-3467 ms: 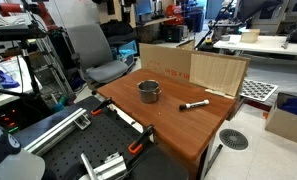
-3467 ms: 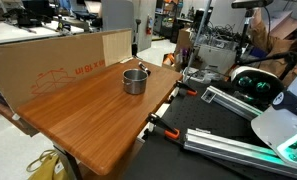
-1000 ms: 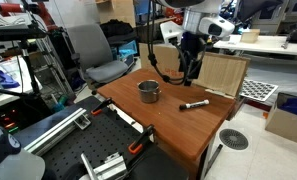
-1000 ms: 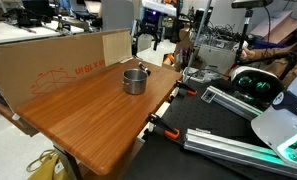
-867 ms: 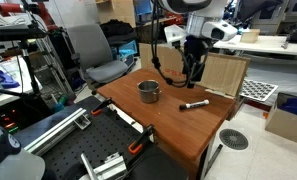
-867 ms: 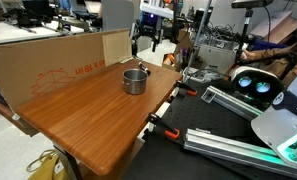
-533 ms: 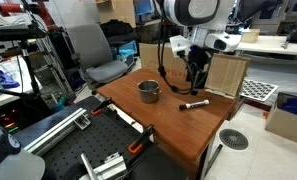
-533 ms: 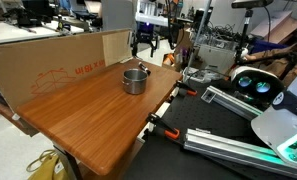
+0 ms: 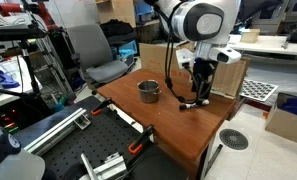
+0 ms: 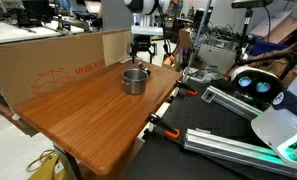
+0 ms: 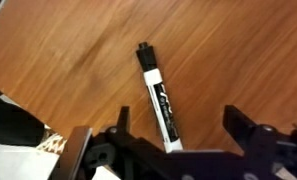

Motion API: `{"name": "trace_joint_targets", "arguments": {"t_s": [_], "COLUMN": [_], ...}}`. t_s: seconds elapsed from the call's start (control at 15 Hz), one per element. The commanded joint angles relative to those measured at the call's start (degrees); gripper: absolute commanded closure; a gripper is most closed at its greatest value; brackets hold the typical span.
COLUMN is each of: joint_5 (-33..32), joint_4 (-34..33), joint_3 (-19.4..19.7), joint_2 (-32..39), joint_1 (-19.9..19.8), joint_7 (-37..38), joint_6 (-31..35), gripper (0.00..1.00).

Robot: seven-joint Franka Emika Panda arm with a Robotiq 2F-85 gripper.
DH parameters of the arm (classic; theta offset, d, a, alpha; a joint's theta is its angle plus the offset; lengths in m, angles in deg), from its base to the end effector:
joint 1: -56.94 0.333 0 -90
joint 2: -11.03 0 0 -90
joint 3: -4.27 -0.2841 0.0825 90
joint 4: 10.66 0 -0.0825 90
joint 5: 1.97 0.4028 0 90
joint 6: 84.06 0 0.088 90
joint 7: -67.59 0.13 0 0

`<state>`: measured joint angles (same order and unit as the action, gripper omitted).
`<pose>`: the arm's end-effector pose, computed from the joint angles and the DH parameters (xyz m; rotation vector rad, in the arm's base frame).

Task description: Pick up the black marker from the table and place it in the pot

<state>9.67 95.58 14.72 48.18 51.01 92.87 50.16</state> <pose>0.5886 -0.1699 0.0991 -2.8434 1.2893 0.2258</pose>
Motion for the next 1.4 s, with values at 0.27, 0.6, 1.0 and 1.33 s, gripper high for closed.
{"name": "trace_joint_targets", "arguments": {"t_s": [0.27, 0.6, 1.0, 1.33], "joint_5": [-1.1, -2.6, -2.8, -2.5], "joint_4": [-6.2, -7.2, -6.9, -6.2], "joint_3": [1.3, 1.8, 1.9, 1.2], "joint_2": [6.3, 7.5, 6.9, 5.8], "joint_1": [1.1, 1.8, 1.5, 1.0], "joint_7": [2.9, 2.7, 2.0, 0.7], "joint_6": [1.5, 3.5, 3.0, 2.5], "gripper": [0.00, 0.50, 0.93, 0.94]}}
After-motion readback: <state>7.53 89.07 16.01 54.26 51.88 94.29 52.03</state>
